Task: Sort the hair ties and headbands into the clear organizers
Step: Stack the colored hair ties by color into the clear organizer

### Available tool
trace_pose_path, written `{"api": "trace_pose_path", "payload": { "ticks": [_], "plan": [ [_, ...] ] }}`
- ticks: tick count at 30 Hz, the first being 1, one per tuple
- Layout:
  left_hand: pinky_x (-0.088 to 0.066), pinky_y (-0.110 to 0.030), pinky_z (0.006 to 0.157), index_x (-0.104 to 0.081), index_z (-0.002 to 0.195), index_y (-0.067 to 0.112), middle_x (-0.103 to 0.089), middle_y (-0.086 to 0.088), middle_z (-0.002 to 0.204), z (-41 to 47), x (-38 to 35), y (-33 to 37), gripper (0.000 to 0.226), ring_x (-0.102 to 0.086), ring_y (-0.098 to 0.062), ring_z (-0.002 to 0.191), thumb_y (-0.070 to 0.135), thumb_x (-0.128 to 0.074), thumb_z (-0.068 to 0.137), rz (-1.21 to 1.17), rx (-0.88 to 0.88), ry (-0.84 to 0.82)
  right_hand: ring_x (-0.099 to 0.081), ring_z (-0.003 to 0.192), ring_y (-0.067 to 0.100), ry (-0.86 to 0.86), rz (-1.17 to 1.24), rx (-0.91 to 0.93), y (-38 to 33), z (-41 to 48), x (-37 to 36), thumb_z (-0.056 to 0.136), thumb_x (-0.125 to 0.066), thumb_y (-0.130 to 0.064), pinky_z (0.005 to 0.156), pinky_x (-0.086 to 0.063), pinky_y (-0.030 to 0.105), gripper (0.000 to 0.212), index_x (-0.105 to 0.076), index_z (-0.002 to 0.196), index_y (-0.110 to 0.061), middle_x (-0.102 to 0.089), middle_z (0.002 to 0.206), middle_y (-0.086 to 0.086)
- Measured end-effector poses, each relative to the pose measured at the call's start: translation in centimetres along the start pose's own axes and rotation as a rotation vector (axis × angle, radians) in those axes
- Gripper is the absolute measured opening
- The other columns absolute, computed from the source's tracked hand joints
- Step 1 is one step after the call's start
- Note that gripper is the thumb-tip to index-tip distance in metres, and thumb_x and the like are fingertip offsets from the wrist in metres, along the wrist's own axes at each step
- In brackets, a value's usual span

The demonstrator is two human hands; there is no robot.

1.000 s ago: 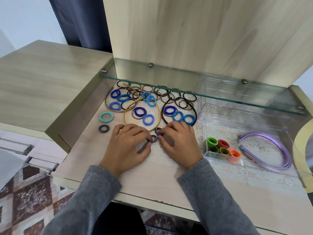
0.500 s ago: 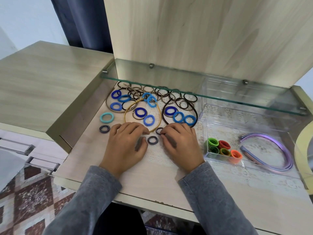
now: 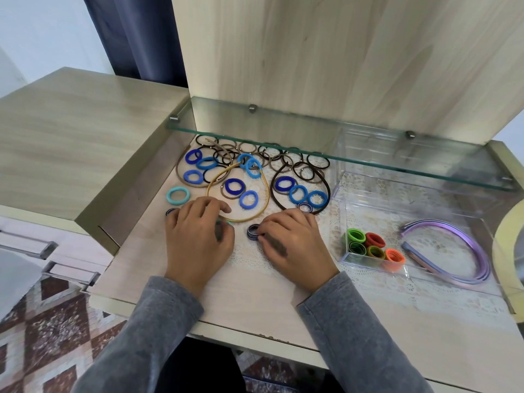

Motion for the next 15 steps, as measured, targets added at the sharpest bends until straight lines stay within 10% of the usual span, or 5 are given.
{"api": "trace_pose_path", "payload": {
  "ticks": [15],
  "plan": [
    [-0.041,-0.041,0.089,-0.063,0.101,0.024,-0.064,0.002,0.107,0.24,0.2,-0.41,0.019,-0.058,-0.022,0.102,0.025,-0.06,0.083,0.056,0.109,0.016,-0.054,0.1,0.012,0.01,-0.027,-0.051,-0.2,0.0,0.2,0.09,-0.056,-0.034,0.085,-0.038,0.037,0.017,-0.068,0.1,-0.027,-0.064,0.104,-0.014]
  ]
}}
Point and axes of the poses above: each hand's wrist, its own z-axis towards the middle knuckle, its own x-axis out of the back of the hand, y = z × x, the point moved 1 cm from there along z, towards the middle knuckle
